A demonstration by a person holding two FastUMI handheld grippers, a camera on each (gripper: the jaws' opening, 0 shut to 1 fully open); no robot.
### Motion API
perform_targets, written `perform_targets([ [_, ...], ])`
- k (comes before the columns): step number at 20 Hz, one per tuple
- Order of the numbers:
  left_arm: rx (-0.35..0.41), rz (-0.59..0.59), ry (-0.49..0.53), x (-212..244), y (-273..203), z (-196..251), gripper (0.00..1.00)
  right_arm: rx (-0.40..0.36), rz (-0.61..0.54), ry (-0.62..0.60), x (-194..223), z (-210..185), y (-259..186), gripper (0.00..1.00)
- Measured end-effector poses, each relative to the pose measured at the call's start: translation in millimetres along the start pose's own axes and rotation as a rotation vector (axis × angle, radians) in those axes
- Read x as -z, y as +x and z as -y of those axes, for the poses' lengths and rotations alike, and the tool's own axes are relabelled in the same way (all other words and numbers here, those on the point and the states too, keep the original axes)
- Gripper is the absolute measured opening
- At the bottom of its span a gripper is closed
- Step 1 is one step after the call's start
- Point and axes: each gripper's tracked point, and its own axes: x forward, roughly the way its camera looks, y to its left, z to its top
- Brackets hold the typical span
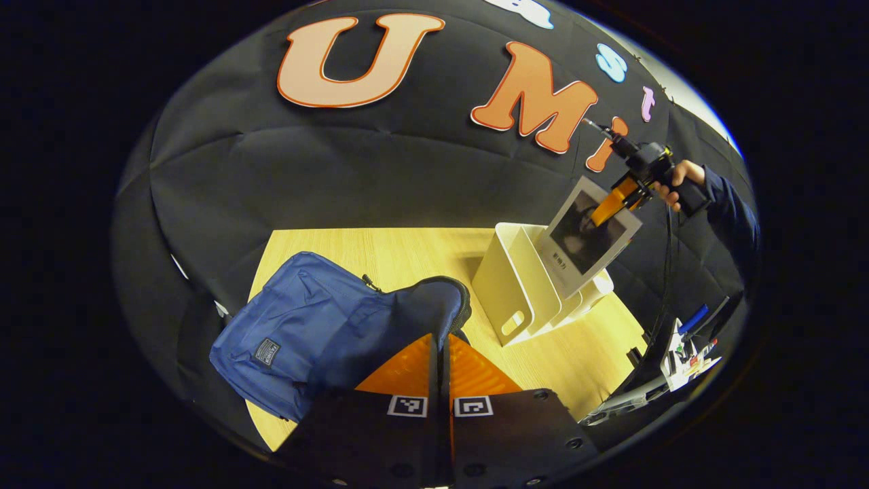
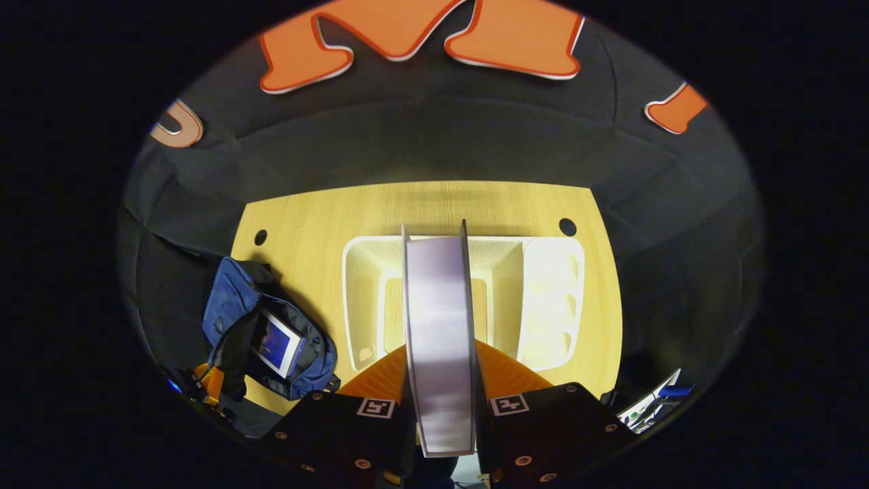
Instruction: Open the schoolbag, grab two books from the bookshelf and put them into the schoolbag.
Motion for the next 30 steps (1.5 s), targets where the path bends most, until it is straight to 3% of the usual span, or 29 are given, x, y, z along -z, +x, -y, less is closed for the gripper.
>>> perform_targets([
  [6, -0.007, -0.002, 0.007, -1.1, 0.6, 0.1, 0.0, -0.043, 0.055, -0.018, 8.2, -0.8, -47.6, 0.36],
  [14, -0.037, -0.005, 0.009, -5.3, -0.2, -2.0, 0.0, -0.31, 0.084, 0.016, 39.1, -82.3, -57.3, 0.36],
  [19, -0.059, -0.005, 0.009, -8.8, -2.2, -3.5, 0.0, -0.518, 0.044, 0.088, 74.1, -146.8, -41.1, 0.35],
  [25, -0.086, 0.002, 0.011, -16.3, -5.4, -5.1, 0.0, -0.66, 0.028, 0.272, 101.6, -198.8, -0.3, 0.34],
  [28, -0.1, -0.005, 0.02, -17.4, -5.2, -5.4, 0.01, -0.66, 0.034, 0.331, 111.8, -220.9, 23.2, 0.34],
  [30, -0.101, -0.004, 0.019, -17.6, -5.5, -4.2, 0.0, -0.712, 0.044, 0.38, 111.5, -234.2, 25.7, 0.34],
])
